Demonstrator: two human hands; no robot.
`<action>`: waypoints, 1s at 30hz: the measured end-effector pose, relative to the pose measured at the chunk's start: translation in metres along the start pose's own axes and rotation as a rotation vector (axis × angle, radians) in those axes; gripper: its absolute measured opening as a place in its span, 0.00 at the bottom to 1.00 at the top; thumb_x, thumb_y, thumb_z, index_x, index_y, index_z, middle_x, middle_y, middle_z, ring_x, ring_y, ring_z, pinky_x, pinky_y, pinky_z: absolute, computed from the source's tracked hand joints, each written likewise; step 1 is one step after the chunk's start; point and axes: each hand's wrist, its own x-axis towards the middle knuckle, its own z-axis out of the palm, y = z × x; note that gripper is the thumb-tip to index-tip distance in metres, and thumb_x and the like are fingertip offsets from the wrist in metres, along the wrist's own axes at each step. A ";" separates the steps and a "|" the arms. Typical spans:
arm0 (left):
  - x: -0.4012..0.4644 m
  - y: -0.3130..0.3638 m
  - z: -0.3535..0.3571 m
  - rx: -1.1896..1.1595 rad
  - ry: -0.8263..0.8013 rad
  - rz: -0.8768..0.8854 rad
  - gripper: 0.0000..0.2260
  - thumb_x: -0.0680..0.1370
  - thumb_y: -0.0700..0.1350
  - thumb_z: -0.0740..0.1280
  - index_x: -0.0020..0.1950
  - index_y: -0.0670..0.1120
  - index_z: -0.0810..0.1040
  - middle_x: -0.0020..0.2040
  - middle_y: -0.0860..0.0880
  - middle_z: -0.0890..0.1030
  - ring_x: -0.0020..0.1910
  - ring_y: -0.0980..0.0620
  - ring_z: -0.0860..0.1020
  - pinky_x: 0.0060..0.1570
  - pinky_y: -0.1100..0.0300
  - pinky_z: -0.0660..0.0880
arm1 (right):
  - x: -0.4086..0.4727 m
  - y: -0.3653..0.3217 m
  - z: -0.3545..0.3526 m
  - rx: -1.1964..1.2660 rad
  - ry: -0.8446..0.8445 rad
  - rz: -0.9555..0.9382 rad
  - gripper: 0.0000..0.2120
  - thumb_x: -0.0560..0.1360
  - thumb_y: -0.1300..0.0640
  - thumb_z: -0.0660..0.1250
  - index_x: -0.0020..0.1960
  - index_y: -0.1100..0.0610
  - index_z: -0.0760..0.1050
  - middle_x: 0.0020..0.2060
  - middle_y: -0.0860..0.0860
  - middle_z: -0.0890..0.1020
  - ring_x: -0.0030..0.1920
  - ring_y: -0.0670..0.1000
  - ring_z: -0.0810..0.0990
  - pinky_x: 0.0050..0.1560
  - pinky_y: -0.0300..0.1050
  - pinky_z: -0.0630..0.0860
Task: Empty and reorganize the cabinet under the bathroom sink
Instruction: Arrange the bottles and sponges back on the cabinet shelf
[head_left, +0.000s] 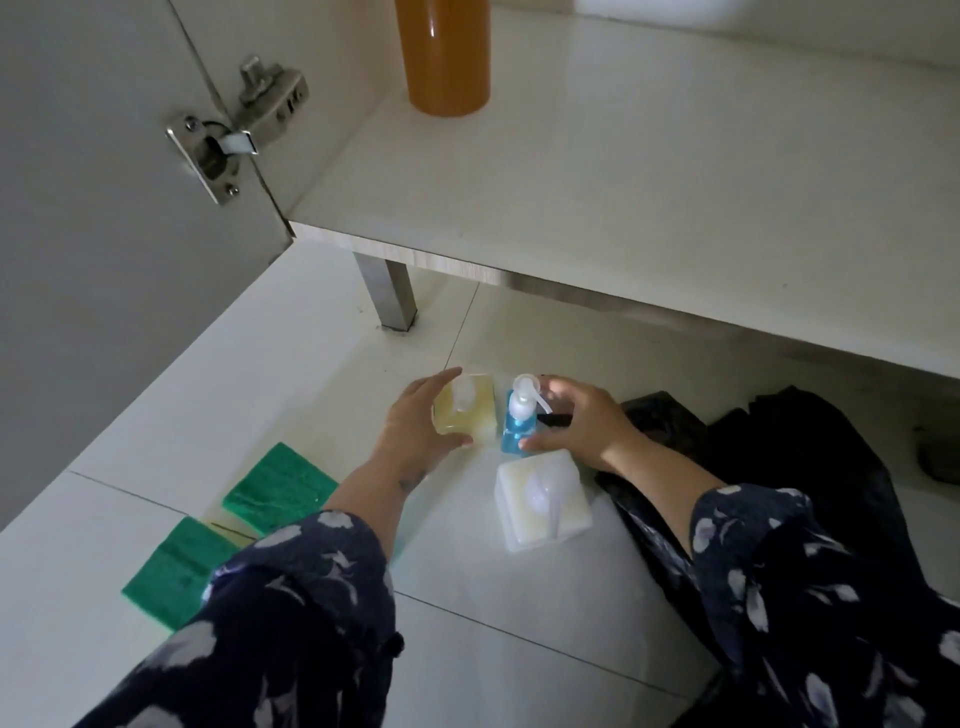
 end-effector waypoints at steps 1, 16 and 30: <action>0.001 -0.001 0.001 -0.012 0.003 0.001 0.36 0.66 0.39 0.78 0.71 0.53 0.69 0.67 0.49 0.71 0.65 0.48 0.70 0.62 0.64 0.63 | 0.001 0.003 0.002 0.033 0.009 -0.006 0.32 0.62 0.60 0.81 0.63 0.50 0.75 0.56 0.46 0.80 0.57 0.46 0.78 0.60 0.40 0.73; -0.030 0.016 -0.045 -0.251 0.078 -0.054 0.34 0.67 0.39 0.78 0.69 0.55 0.71 0.61 0.55 0.70 0.63 0.52 0.70 0.69 0.48 0.66 | -0.001 -0.028 -0.005 0.109 -0.096 -0.145 0.28 0.66 0.63 0.77 0.65 0.61 0.75 0.54 0.49 0.82 0.55 0.47 0.81 0.56 0.40 0.74; -0.054 0.095 -0.154 -0.456 0.126 0.062 0.36 0.70 0.37 0.75 0.74 0.54 0.65 0.71 0.54 0.69 0.69 0.50 0.69 0.65 0.47 0.71 | -0.048 -0.181 -0.081 0.246 -0.179 -0.368 0.21 0.74 0.65 0.69 0.60 0.44 0.75 0.56 0.50 0.80 0.56 0.48 0.80 0.52 0.44 0.81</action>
